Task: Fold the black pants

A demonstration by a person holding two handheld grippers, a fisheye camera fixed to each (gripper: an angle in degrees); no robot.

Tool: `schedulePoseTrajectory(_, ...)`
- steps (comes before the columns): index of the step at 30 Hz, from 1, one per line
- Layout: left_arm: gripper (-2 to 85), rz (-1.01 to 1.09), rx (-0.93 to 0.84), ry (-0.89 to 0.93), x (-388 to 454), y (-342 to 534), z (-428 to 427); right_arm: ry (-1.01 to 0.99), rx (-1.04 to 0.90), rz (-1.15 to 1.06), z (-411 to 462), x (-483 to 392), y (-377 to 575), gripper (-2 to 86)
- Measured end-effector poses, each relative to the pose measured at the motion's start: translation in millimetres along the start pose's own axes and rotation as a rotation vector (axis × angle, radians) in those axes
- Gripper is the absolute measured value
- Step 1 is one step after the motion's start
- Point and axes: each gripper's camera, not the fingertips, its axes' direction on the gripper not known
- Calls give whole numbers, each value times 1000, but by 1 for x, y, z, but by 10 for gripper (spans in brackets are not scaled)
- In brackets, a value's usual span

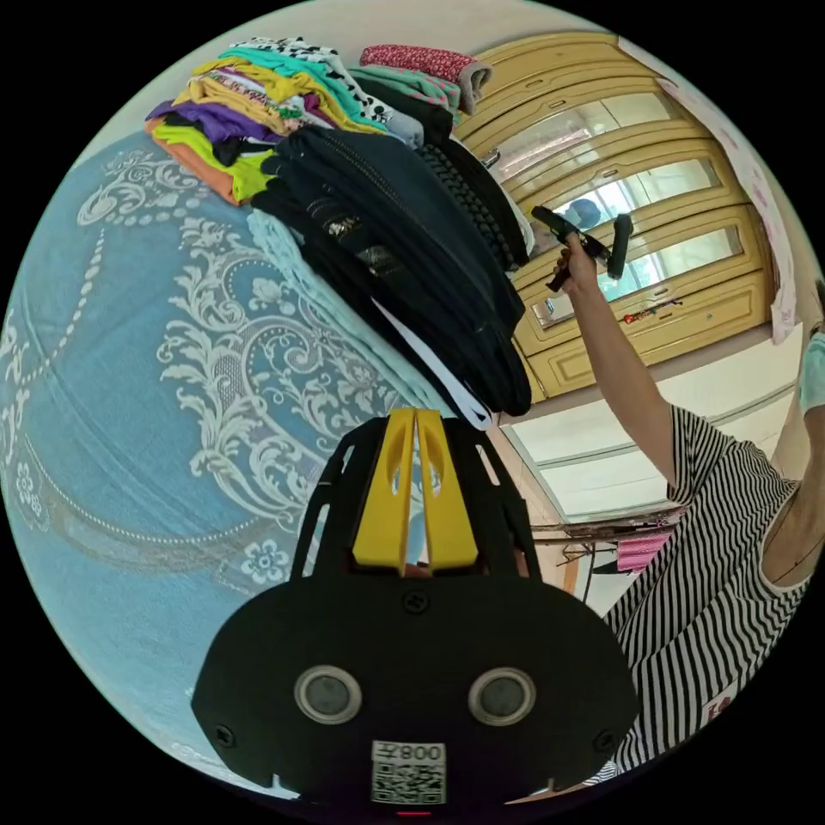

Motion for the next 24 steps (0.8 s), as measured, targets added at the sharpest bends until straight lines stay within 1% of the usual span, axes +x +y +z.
schedulePoseTrajectory(3,2,-29,-36,11,-19,32,23,-15,-39,-21,20,-3,-40,89)
schedulePoseTrajectory(7,2,-39,-51,43,-42,67,49,63,-116,-73,47,-15,-81,79)
schedulePoseTrajectory(9,2,-41,-62,44,-52,82,60,85,-172,-56,60,-15,-92,73)
schedulePoseTrajectory(13,2,-64,-60,61,-79,117,83,31,-191,15,67,-6,-109,51)
schedulePoseTrajectory(17,2,-67,-54,78,-102,155,101,18,-221,26,64,-1,-125,29)
schedulePoseTrajectory(21,2,-75,-35,93,-121,191,111,-166,-222,195,44,28,-140,15)
schedulePoseTrajectory(23,2,-76,-16,95,-133,217,114,-269,-182,262,29,42,-142,13)
schedulePoseTrajectory(24,2,-76,-13,96,-136,224,115,-353,-144,300,17,50,-142,11)
